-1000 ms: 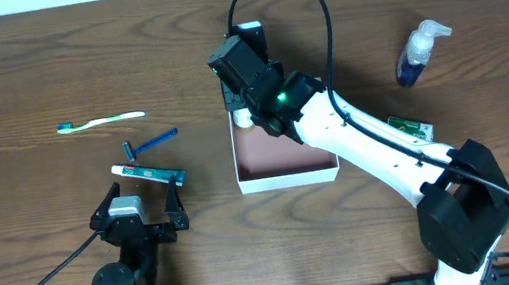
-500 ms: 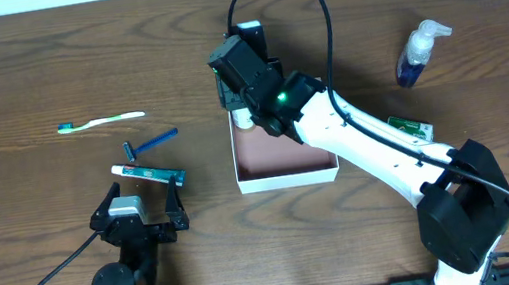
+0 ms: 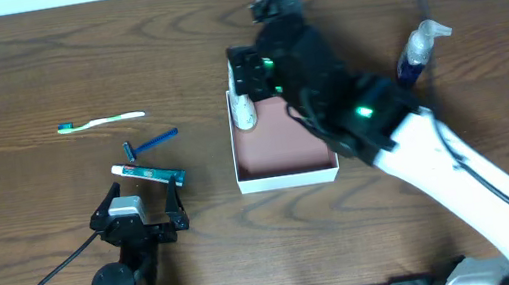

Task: Pack container
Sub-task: 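Lower the lotion tube upright into the box and open the right gripper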

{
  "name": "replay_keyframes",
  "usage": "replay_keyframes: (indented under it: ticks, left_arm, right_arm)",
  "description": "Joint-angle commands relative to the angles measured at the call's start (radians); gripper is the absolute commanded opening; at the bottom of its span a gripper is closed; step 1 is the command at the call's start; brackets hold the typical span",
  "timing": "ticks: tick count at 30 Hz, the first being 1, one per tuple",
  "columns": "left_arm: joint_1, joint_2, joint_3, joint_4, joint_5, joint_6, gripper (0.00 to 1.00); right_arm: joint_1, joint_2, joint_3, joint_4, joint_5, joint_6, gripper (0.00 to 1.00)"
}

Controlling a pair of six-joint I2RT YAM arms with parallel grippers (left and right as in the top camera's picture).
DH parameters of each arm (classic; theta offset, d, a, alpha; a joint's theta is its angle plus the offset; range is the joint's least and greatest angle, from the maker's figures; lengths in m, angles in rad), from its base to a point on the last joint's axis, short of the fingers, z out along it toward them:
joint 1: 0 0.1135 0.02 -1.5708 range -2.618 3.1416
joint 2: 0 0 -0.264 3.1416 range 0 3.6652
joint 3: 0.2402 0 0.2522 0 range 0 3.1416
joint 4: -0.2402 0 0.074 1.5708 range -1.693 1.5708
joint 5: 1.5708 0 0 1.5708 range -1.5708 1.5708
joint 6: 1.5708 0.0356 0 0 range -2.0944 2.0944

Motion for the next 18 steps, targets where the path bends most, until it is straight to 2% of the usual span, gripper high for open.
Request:
replay_keyframes:
  ticks: [1, 8, 18]
  left_arm:
    - [0.005, -0.006, -0.018, -0.032, 0.021, 0.006, 0.98]
    - [0.005, -0.006, -0.018, -0.032, 0.021, 0.006, 0.98]
    - [0.005, -0.006, -0.018, -0.032, 0.021, 0.006, 0.98]
  right_arm:
    - [-0.03, 0.009, 0.003, -0.061, 0.004, -0.018, 0.76]
    - [-0.062, 0.103, 0.002, -0.181, -0.018, 0.029, 0.74]
    - [-0.061, 0.257, 0.002, -0.188, -0.089, 0.053, 0.74]
